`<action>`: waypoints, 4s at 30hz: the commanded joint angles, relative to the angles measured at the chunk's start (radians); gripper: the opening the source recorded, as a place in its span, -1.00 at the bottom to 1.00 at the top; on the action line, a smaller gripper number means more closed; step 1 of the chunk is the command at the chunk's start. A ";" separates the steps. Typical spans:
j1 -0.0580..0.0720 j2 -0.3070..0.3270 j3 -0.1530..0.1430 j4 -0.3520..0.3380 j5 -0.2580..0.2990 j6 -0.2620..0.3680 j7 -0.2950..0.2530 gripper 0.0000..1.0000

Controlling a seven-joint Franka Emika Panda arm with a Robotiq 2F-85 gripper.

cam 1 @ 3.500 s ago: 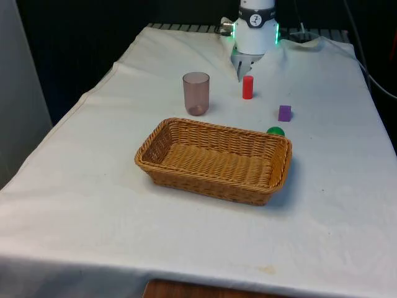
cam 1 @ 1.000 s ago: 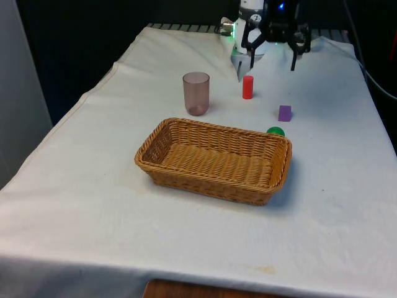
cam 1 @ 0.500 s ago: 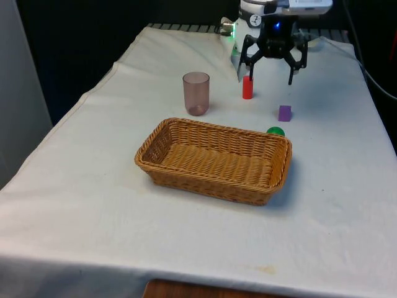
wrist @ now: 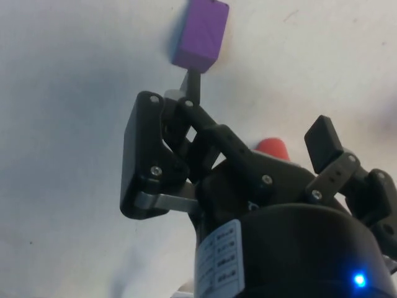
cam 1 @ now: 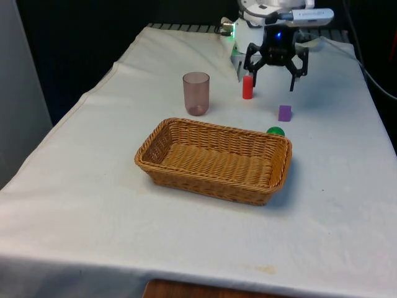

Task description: Pick up the triangular block and place it into the basket.

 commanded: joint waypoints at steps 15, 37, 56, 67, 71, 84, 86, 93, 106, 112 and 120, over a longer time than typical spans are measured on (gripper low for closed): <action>-0.004 0.078 0.025 -0.052 0.028 0.193 -0.021 1.00; 0.006 0.116 0.046 -0.037 0.007 0.223 -0.003 1.00; 0.010 0.159 0.059 -0.006 -0.003 0.222 0.027 1.00; 0.011 0.161 0.062 -0.002 -0.003 0.220 0.037 0.72; 0.011 0.162 0.062 -0.002 -0.003 0.220 0.040 0.30; 0.016 0.144 0.061 -0.005 -0.007 0.210 0.046 -0.34; 0.017 0.130 0.063 -0.007 -0.008 0.201 0.048 -0.34; 0.017 0.065 0.072 -0.007 -0.017 0.145 0.062 -0.34; 0.011 0.017 0.099 -0.004 -0.001 0.126 0.070 -0.34; 0.010 -0.032 0.099 0.022 -0.004 0.076 0.082 -0.34; 0.008 -0.047 0.094 0.080 0.006 0.010 0.073 -0.34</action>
